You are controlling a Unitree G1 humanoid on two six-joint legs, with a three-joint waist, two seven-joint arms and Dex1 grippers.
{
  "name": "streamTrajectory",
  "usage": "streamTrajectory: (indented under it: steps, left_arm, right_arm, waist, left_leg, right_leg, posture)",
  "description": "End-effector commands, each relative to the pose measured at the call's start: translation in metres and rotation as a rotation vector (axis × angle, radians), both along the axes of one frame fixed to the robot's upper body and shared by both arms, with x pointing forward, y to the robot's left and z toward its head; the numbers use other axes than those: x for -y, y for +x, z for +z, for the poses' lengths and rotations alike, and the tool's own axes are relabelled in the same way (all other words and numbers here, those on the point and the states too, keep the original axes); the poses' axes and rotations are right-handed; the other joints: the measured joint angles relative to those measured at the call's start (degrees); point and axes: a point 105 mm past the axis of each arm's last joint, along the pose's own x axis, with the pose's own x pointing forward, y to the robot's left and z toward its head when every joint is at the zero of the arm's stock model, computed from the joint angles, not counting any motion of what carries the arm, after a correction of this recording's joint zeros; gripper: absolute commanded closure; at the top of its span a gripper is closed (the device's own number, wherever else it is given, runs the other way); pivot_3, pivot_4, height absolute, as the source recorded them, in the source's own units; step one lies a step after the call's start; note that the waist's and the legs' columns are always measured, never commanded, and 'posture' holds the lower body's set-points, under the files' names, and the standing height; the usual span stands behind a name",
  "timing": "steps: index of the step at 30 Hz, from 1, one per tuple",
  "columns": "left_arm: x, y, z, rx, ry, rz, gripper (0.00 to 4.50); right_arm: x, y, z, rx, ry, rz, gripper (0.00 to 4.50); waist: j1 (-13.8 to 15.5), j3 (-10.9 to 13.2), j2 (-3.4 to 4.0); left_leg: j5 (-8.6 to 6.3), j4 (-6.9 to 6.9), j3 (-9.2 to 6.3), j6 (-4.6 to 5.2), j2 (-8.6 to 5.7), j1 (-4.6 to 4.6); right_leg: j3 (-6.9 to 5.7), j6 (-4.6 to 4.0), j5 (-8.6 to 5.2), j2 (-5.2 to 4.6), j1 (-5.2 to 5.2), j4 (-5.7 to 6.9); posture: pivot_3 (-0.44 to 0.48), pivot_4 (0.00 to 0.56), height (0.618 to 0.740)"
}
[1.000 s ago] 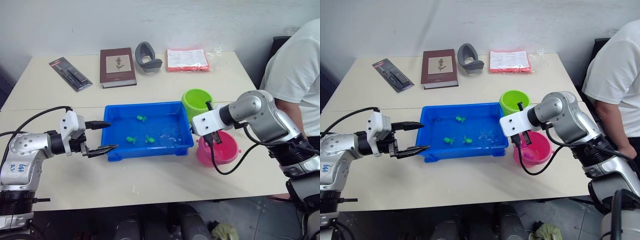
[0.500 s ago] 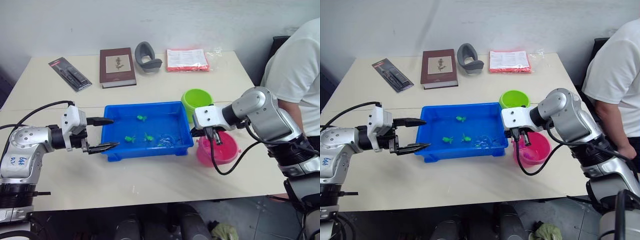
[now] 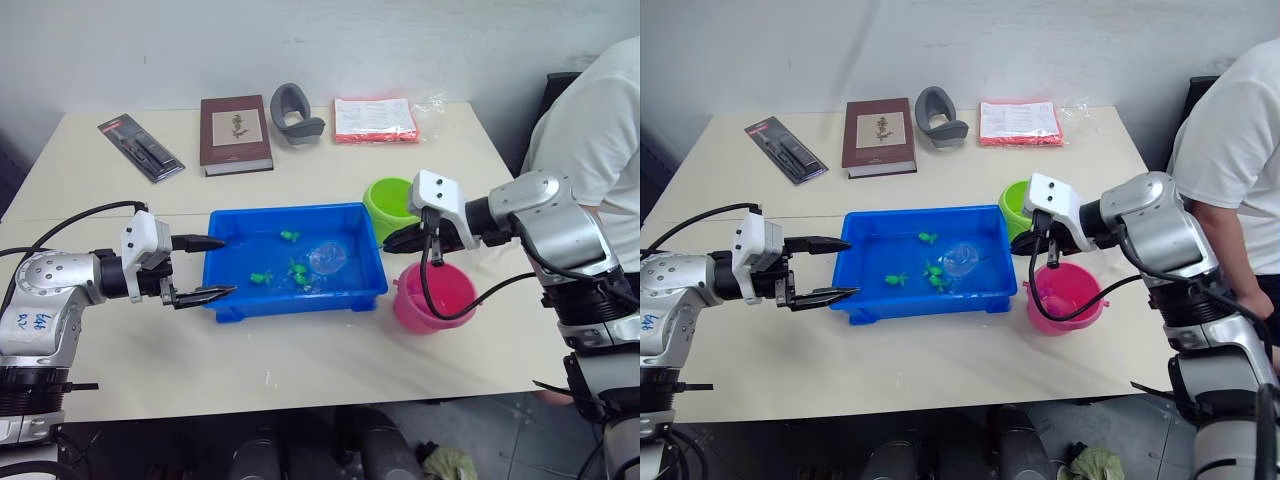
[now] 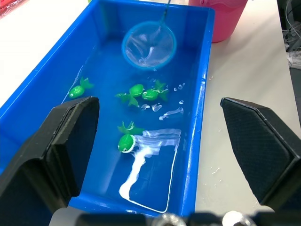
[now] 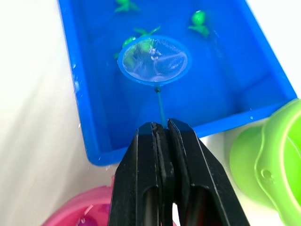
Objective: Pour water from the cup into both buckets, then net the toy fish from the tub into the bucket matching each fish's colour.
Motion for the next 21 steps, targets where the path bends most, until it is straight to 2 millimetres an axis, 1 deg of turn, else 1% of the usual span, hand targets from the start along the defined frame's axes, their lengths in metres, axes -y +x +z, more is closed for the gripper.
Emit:
streamTrajectory:
  steps: [1, 3, 6, 8, 11, 16, 18, 21]
  left_arm:
    - [-0.004, -0.002, 0.007, 0.019, 0.015, 0.004, 0.06]
    - [-0.006, -0.002, 0.007, 0.02, 0.018, 0.012, 0.06]
    - [-0.014, -0.002, 0.004, 0.013, 0.027, 0.036, 0.06]
    - [-0.019, -0.002, 0.002, 0.006, 0.035, 0.051, 0.06]
    - [-0.021, -0.004, 0.002, 0.008, 0.038, 0.056, 0.06]
    - [-0.025, -0.007, 0.004, 0.016, 0.041, 0.074, 0.06]
    - [-0.026, -0.008, 0.004, 0.018, 0.041, 0.08, 0.06]
    - [-0.028, -0.009, 0.005, 0.022, 0.041, 0.091, 0.06]
  right_arm:
    - [0.013, 0.001, 0.002, 0.051, -0.021, -0.022, 4.5]
    - [0.011, 0.001, 0.001, 0.069, -0.032, -0.011, 4.5]
    - [0.0, 0.001, 0.001, 0.114, -0.013, 0.024, 4.5]
    - [-0.004, 0.002, -0.001, 0.134, -0.014, 0.035, 4.5]
    - [-0.001, 0.002, -0.009, 0.123, -0.096, 0.038, 4.5]
    - [-0.004, 0.006, -0.011, 0.155, -0.191, 0.026, 4.5]
    - [-0.006, 0.005, -0.012, 0.147, -0.214, 0.027, 4.5]
    - [-0.017, 0.004, -0.018, 0.108, -0.212, 0.039, 4.5]
  waist:
    - [0.01, 0.0, 0.0]
    - [-0.1, 0.0, 0.0]
    - [-0.21, 0.0, 0.0]
    - [-0.28, 0.0, 0.0]
    - [-0.11, 0.01, 0.02]
    - [-0.04, 0.01, 0.02]
    - [-0.05, 0.02, 0.02]
    - [-0.07, 0.01, 0.02]
  left_leg:
    - [0.0, 0.0, 0.0, 0.0, -0.01, 0.0]
    - [0.0, 0.0, 0.0, 0.0, -0.02, -0.01]
    - [0.0, 0.0, 0.03, -0.02, 0.01, 0.04]
    - [0.02, -0.01, 0.03, -0.08, 0.04, 0.06]
    - [0.03, -0.02, 0.01, -0.1, 0.04, 0.05]
    - [0.02, -0.02, 0.01, -0.07, 0.01, 0.03]
    - [0.02, -0.02, 0.0, -0.07, 0.02, 0.03]
    - [0.02, -0.02, 0.0, -0.08, 0.03, 0.04]
  right_leg:
    - [0.0, 0.0, 0.0, 0.0, 0.0, -0.01]
    - [0.0, 0.0, 0.0, -0.01, 0.0, -0.03]
    - [0.03, 0.0, 0.0, 0.03, 0.0, -0.02]
    - [0.02, -0.01, -0.01, 0.05, 0.0, -0.01]
    - [0.0, -0.04, -0.02, 0.04, -0.01, 0.0]
    - [0.01, -0.04, -0.02, -0.02, -0.01, -0.01]
    - [0.0, -0.04, -0.02, -0.01, -0.01, -0.01]
    - [-0.01, -0.05, -0.03, 0.0, -0.01, 0.0]
  posture:
    - [0.0, 0.15, 0.74]
    - [0.0, 0.15, 0.74]
    - [0.0, 0.15, 0.74]
    - [0.0, 0.15, 0.74]
    - [0.0, 0.15, 0.74]
    - [0.0, 0.15, 0.74]
    - [0.0, 0.15, 0.74]
    - [0.0, 0.15, 0.74]
